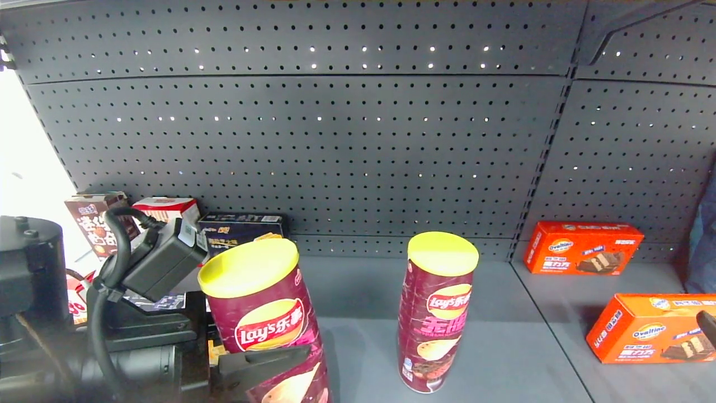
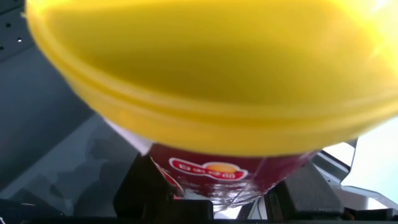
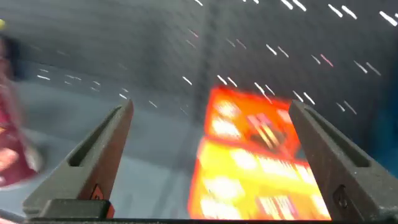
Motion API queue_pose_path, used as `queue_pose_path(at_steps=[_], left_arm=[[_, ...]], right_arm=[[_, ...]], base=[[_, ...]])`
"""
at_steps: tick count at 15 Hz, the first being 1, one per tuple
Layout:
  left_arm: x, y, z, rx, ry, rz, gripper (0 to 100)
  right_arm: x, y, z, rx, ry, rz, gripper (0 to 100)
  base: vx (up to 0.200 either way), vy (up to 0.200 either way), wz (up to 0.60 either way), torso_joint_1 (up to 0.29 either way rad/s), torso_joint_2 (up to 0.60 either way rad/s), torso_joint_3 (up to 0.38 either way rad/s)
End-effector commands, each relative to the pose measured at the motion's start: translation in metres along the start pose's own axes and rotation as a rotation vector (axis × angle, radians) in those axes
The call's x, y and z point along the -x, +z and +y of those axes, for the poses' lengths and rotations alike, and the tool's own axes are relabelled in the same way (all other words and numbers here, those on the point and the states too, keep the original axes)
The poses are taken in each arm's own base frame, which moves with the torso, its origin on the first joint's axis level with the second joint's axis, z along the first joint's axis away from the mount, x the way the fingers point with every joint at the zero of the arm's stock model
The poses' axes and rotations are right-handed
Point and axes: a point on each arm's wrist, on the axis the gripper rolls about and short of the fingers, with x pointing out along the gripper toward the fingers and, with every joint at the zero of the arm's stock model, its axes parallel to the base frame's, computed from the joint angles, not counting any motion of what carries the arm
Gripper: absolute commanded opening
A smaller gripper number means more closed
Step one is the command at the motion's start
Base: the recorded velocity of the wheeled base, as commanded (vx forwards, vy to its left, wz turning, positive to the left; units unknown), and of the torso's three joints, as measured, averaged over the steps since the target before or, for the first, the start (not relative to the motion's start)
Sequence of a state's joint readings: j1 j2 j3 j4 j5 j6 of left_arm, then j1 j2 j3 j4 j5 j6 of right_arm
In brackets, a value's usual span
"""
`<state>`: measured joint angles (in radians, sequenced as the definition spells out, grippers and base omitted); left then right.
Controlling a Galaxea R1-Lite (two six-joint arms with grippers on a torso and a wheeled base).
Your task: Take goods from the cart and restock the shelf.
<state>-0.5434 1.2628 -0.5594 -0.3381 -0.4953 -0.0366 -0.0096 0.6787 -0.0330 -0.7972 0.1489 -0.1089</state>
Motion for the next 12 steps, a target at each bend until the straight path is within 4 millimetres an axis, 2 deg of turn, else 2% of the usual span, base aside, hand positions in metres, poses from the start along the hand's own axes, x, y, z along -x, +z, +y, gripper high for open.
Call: queue_pose_path(at_steps=[1, 5, 7, 10, 12], left_arm=[[0.000, 0.002, 0.000, -0.002, 0.000, -0.004, 0], [0.000, 0.000, 0.000, 0.000, -0.001, 0.003, 0], [0.001, -0.001, -0.001, 0.001, -0.001, 0.003, 0], [0.003, -0.002, -0.002, -0.003, -0.001, -0.001, 0], [0.005, -0.001, -0.002, -0.002, 0.003, -0.008, 0]], right_arm=[[0.040, -0.003, 0.003, 0.009, -0.175, -0.011, 100], [0.078, -0.030, 0.012, -0.001, -0.216, 0.026, 100], [0.079, -0.054, 0.014, -0.008, -0.205, 0.088, 100], [0.080, -0.063, 0.015, -0.014, -0.199, 0.183, 100], [0.080, -0.062, 0.015, -0.023, -0.202, 0.174, 100]], base=[[0.000, 0.000, 0.00, 0.000, 0.00, 0.000], [0.000, 0.000, 0.00, 0.000, 0.00, 0.000], [0.000, 0.000, 0.00, 0.000, 0.00, 0.000], [0.000, 0.000, 0.00, 0.000, 0.00, 0.000], [0.000, 0.000, 0.00, 0.000, 0.00, 0.000]])
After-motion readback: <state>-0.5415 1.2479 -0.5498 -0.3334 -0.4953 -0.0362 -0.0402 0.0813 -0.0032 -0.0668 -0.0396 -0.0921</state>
